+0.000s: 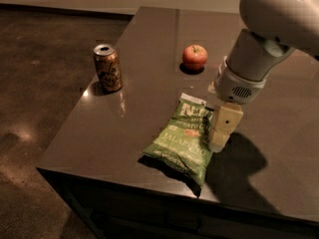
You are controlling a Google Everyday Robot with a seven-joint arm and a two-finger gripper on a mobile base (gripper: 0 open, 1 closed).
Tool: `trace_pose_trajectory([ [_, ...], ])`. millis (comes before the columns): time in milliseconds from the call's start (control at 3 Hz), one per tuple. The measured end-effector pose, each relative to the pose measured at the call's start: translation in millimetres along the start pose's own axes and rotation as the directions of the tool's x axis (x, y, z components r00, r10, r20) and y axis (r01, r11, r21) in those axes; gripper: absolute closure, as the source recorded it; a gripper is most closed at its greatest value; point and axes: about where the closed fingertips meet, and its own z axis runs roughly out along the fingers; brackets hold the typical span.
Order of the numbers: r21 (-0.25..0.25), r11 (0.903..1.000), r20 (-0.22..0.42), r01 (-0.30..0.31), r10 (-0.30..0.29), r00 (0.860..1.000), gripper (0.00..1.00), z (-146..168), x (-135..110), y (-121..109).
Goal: Move green jalapeno chip bag near apple
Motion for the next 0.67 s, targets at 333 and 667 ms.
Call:
trace_pose_trajectory([
  [333,-0.013,0.9999,-0.017,-0.008,0.008,1.000,0.18,7.2,-6.3,-0.4],
  [667,-0.009,0.9999,-0.020,-0.013,0.012,1.000,0.41,1.8,-13.9,-1.6],
])
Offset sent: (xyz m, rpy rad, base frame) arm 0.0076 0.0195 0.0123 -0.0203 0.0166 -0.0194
